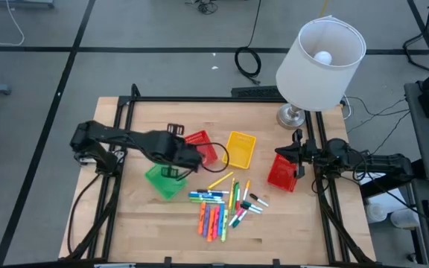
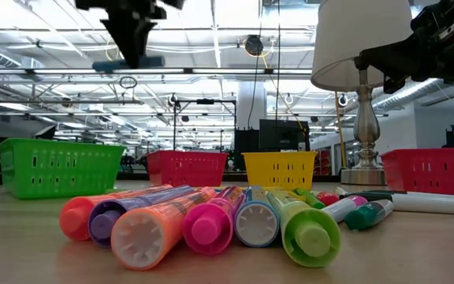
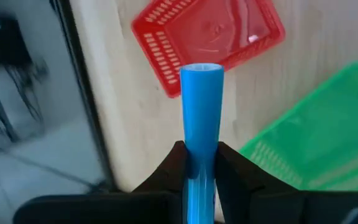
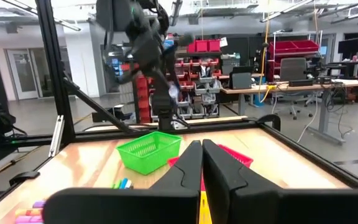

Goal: Pick & Place Markers
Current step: Put the left blue highlighter into the green bin

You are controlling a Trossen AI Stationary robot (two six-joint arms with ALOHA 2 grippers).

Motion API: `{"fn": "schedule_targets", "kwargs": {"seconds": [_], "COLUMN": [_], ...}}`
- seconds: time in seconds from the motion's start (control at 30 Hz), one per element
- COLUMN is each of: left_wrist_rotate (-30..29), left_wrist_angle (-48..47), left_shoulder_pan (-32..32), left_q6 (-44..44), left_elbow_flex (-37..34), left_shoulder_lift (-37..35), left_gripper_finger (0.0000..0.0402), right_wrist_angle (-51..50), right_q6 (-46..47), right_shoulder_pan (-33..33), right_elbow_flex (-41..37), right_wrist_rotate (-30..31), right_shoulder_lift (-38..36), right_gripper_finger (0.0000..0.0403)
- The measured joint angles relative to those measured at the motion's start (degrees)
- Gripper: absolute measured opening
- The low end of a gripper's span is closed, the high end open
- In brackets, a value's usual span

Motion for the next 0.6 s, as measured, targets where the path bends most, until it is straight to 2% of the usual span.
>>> {"fn": "schedule_targets", "kwargs": {"seconds": [0.07,0.2,0.37,0.6], "left_wrist_rotate": [0.19,5.45,8.09,10.46], "left_wrist_angle": [0.01,-0.11,0.68,6.75], "left_shoulder_pan": [-0.16,-0.96,-4.08,-8.70], "left_q6": [4.95,10.33,9.74,8.51], "left_elbow_flex": [-0.85,-4.60,-10.47,-18.82], "left_shoulder_lift": [-2.17,-4.92,-4.57,-2.63], "left_gripper_finger": [0.0053,0.0053,0.0053,0.0059], "right_wrist_angle": [-0.53,-0.90,-2.58,-3.62], "right_q6": [0.00,1.08,1.51,1.53], "right_shoulder_pan": [0.00,0.00,0.00,0.00], "right_elbow_flex": [0.00,0.00,0.00,0.00], "right_wrist_rotate": [0.00,0.00,-0.01,0.04], "right_shoulder_lift": [0.08,0.24,0.28,0.30], "right_gripper_finger": [0.0000,0.0000,0.0000,0.0000]}}
